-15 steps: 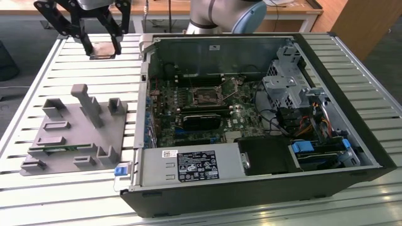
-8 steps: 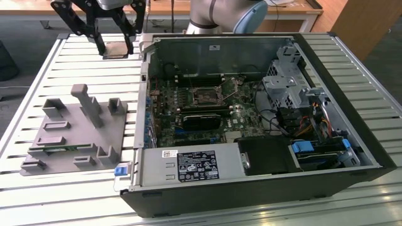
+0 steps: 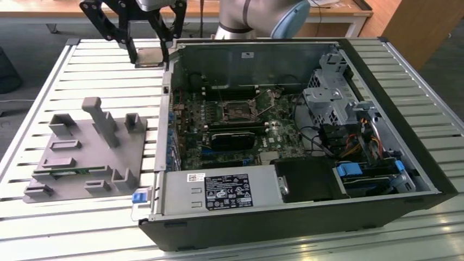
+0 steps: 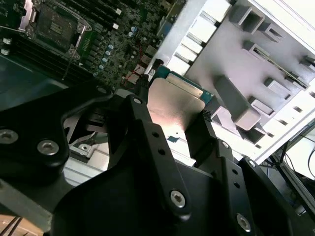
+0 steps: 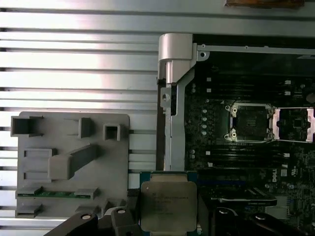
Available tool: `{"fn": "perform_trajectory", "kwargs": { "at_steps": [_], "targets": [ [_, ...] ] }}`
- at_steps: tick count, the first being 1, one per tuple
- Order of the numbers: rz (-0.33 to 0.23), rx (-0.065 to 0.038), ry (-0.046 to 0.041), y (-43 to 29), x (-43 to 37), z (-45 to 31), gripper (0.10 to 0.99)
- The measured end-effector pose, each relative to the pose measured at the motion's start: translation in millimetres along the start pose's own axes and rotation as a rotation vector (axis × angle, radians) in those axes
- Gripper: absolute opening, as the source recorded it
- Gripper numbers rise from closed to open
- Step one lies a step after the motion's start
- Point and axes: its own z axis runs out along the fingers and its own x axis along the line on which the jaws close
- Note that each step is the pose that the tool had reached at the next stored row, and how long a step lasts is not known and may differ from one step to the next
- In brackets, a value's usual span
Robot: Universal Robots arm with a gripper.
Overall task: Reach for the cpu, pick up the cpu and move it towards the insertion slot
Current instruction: 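Pick up the cpu and move it towards the insertion slot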
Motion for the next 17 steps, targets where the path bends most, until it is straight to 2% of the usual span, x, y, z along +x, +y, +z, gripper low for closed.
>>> {"fn": "perform_trajectory", "kwargs": {
  "at_steps": [17],
  "targets": [
    [0.000,0.000,0.0000,-0.2,-43.0,0.5,0.545]
  ]
}}
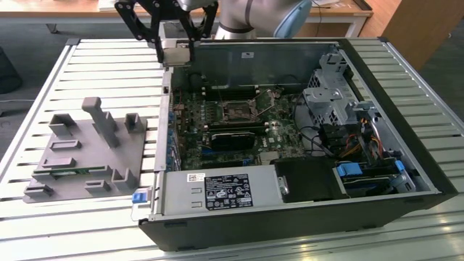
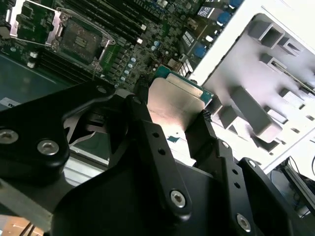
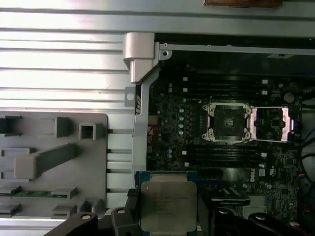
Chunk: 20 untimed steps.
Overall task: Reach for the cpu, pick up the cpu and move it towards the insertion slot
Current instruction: 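Pick up the cpu and move it towards the insertion slot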
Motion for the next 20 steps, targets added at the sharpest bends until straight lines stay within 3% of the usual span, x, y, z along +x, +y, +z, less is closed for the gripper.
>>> {"fn": "perform_trajectory", "kwargs": {
  "at_steps": [6,20],
  "targets": [
    [0.000,0.000,0.0000,0.9,-15.8,0.2,0.545],
    [-0.001,-0.001,0.0000,11.6,-55.4,1.4,0.545]
  ]
}}
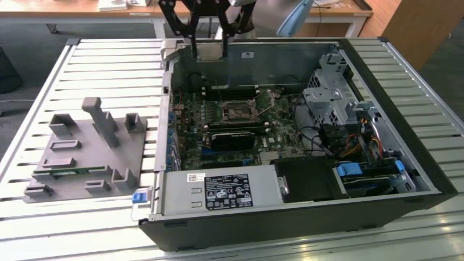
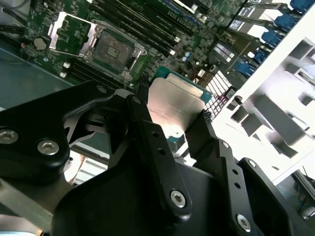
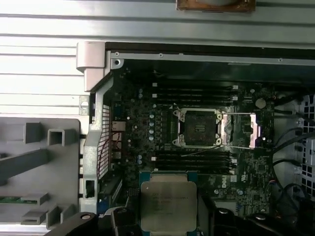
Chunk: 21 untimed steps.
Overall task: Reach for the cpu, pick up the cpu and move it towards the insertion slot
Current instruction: 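Pick up the cpu and move it towards the insertion slot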
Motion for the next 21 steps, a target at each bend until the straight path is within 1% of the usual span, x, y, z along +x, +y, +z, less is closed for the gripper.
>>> {"fn": "perform_trajectory", "kwargs": {
  "at_steps": [7,12,21],
  "targets": [
    [0.000,0.000,0.0000,4.4,-15.4,0.4,0.545],
    [0.000,0.000,0.0001,8.8,-23.1,0.7,0.545],
    [0.000,0.000,0.0000,21.1,-35.9,1.7,0.545]
  ]
}}
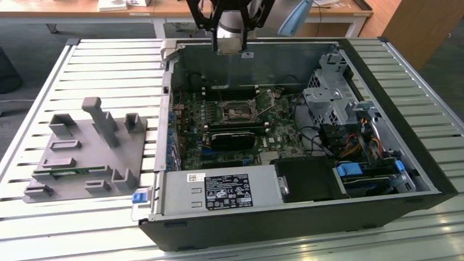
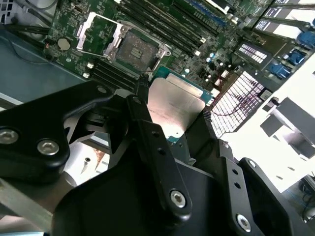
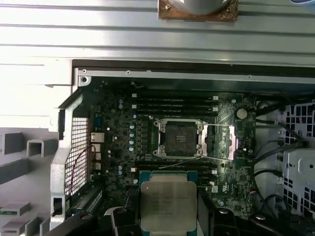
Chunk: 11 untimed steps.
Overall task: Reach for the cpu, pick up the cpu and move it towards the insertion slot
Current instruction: 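Pick up the cpu and move it towards the insertion slot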
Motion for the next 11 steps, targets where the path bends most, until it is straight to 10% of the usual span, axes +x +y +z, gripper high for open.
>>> {"fn": "perform_trajectory", "kwargs": {
  "at_steps": [11],
  "targets": [
    [0.000,-0.001,0.0000,21.5,-15.6,1.6,0.545]
  ]
}}
